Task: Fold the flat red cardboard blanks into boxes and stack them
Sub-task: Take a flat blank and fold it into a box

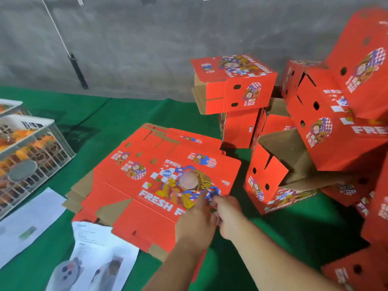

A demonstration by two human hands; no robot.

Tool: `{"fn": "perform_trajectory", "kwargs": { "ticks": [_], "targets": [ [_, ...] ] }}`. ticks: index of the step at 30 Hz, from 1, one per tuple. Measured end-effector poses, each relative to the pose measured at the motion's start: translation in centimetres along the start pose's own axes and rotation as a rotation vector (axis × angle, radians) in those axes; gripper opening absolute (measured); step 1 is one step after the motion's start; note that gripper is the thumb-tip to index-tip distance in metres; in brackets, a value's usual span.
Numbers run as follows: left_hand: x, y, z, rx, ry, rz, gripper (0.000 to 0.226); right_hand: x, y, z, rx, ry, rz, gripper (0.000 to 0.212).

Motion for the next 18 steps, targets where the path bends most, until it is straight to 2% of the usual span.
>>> {"fn": "perform_trajectory", "kwargs": {
  "ticks": [2, 4, 6, 7, 9, 10, 12, 14, 16, 18],
  "targets": [
    [-1.0, -1.2, 0.5, -0.244, -0.002, -0.111, 0.047, -0.1, -1.0, 1.1, 0.026, -0.062, -0.057, 0.017],
    [-1.6, -2.6, 2.3, -0.42, -0.056, -0.299, 0.031, -0.8, -2.2, 2.5, 0.035, -0.139, -0.058, 0.014],
    [-1.7, -3.9, 5.0, -0.414, -0.176, -0.501, 0.03, -2.1, -3.6, 4.2, 0.094, -0.224, -0.001, 0.015],
    [-1.6, -4.4, 6.2, -0.37, -0.285, -0.529, 0.042, -2.9, -4.6, 5.1, 0.126, -0.263, 0.031, 0.016],
    [-1.4, -4.9, 8.0, -0.307, -0.474, -0.493, 0.063, -4.4, -7.0, 6.6, 0.158, -0.336, 0.087, 0.014],
    [-1.3, -5.1, 8.4, -0.304, -0.501, -0.463, 0.066, -5.2, -8.3, 7.3, 0.175, -0.369, 0.103, 0.015],
    [-1.4, -5.5, 8.2, -0.4, -0.428, -0.415, 0.063, -6.6, -10.8, 8.5, 0.202, -0.407, 0.108, 0.018],
    [-1.8, -6.1, 6.9, -0.62, -0.324, -0.363, 0.055, -8.0, -12.8, 9.5, 0.194, -0.436, 0.098, 0.025],
    [-2.0, -6.0, 6.0, -0.67, -0.289, -0.336, 0.069, -9.1, -14.5, 10.1, 0.165, -0.46, 0.064, 0.028],
    [-2.1, -6.2, 5.8, -0.568, -0.29, -0.373, 0.085, -10.2, -16.3, 10.4, 0.159, -0.481, 0.03, 0.024]
  ]
}}
Point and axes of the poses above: each hand's wrist, its own x-axis towards the middle knuckle, its own y-axis out of the palm, z = x × y, the point moved 1 cm from there along x, towards the middle knuckle, and after that the axes turned 12 degrees about x, right-handed, at the moved point
